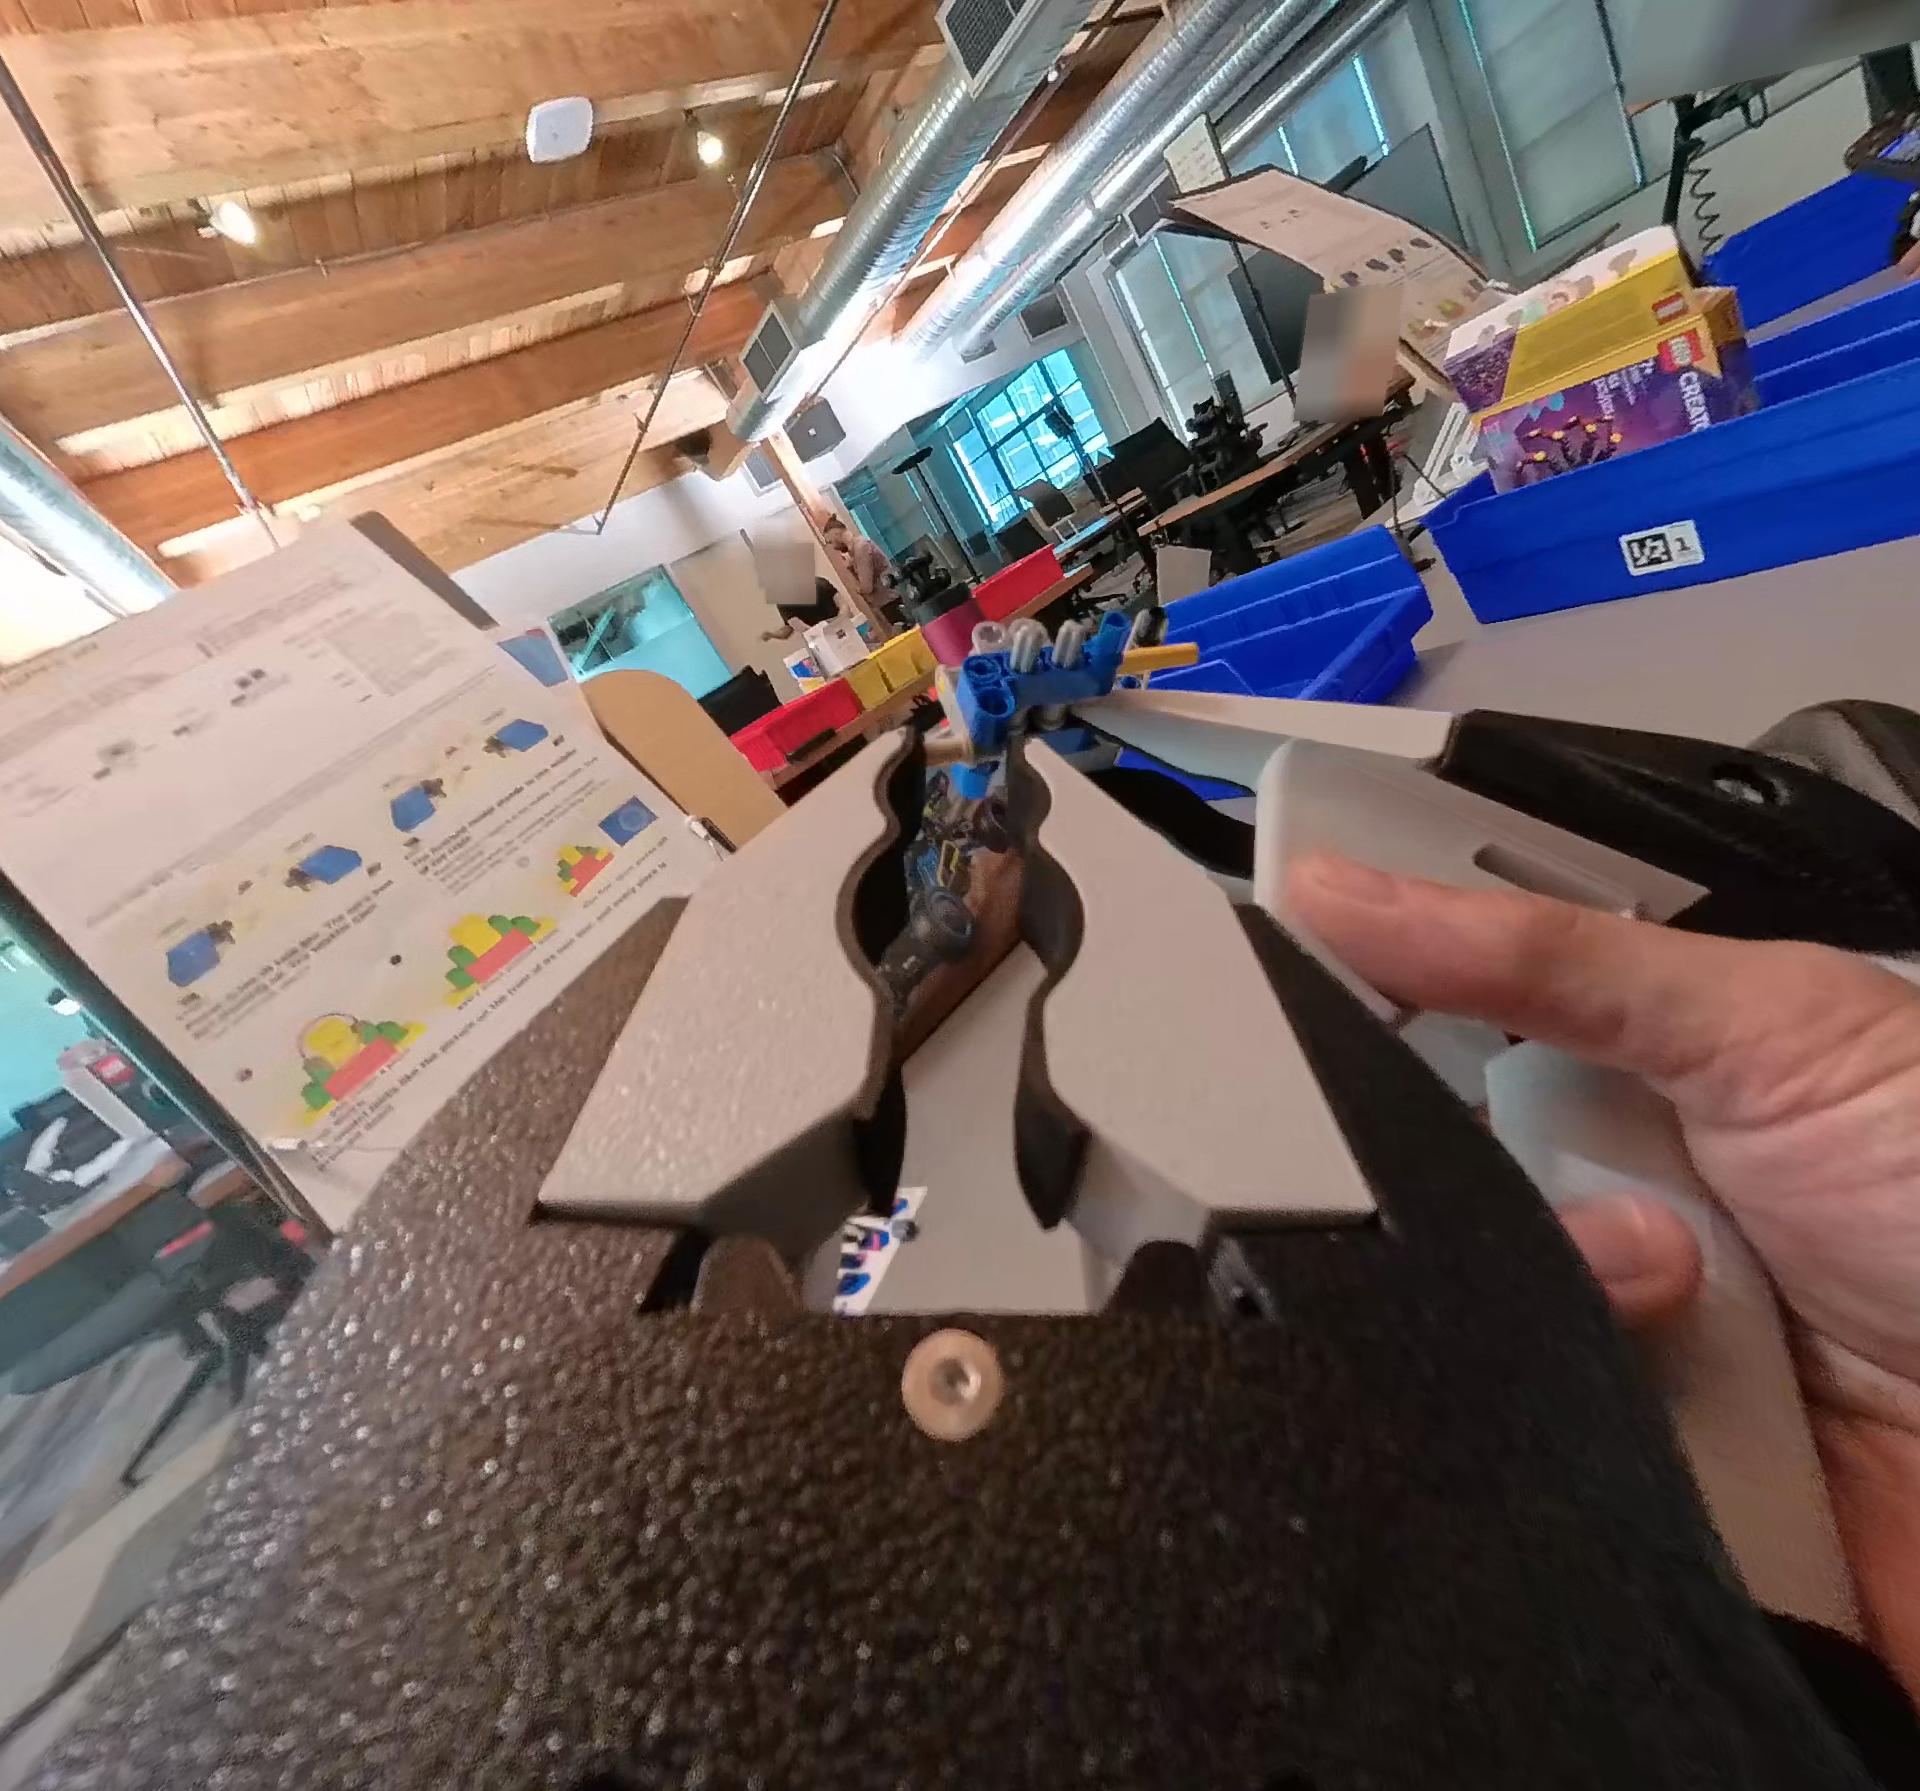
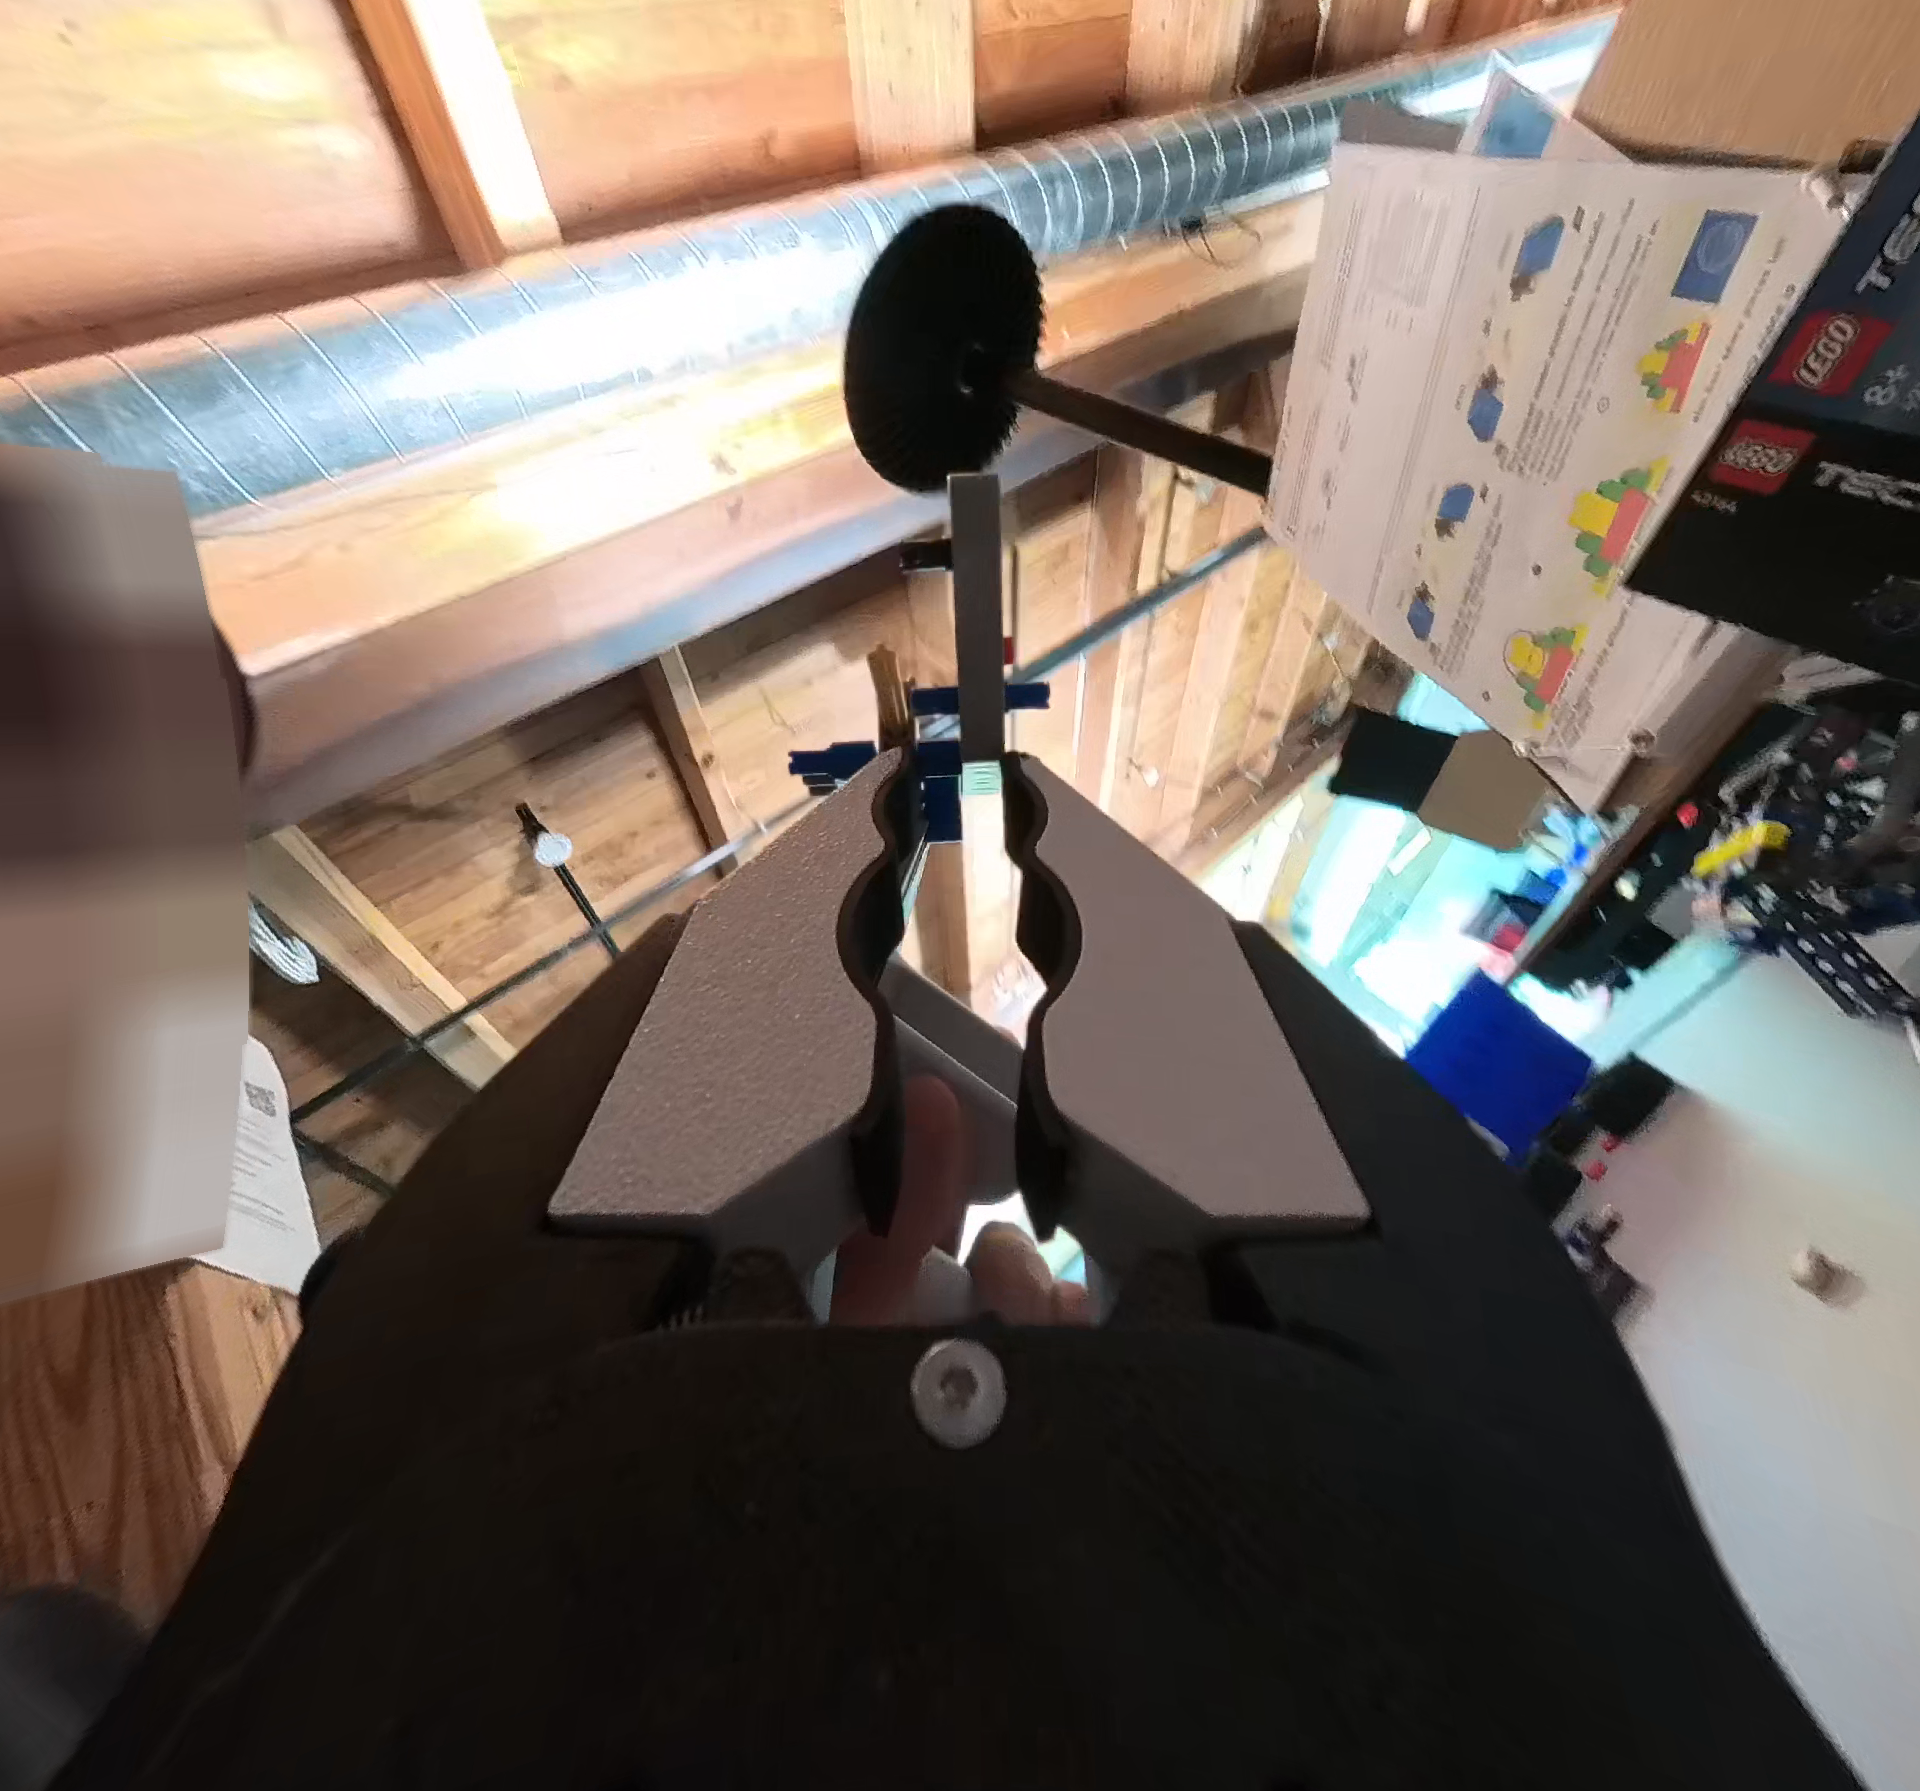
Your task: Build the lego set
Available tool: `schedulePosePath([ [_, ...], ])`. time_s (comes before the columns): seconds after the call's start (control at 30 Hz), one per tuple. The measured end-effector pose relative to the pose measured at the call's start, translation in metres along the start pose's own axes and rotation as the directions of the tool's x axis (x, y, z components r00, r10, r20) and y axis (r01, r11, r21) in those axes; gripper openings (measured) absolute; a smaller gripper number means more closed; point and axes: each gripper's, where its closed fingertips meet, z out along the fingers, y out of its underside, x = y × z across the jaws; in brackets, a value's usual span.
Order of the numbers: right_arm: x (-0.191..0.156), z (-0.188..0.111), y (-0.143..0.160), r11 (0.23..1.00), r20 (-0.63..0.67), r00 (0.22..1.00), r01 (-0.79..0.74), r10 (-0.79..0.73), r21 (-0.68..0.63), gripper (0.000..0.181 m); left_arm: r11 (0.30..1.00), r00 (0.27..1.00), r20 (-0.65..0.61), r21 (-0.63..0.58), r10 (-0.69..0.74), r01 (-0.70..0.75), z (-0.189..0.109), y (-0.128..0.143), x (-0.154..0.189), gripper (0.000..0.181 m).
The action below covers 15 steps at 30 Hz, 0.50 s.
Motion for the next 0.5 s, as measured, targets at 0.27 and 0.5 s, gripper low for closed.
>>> schedulePosePath([
  [0.27,0.048,-0.044,0.011,0.84,-0.288,0.95,-0.056,-0.121,-0.539,0.032,0.909,0.97,-0.058,-0.367,-0.234,0.197,-0.032,0.101,-0.026,0.013],
  [0.5,0.091,-0.132,-0.116,-0.083,0.186,0.373,0.275,-0.909,-0.958,0.024,0.682,0.924,-0.021,-0.681,-0.381,0.266,-0.064,0.181,-0.007,0.013],
])
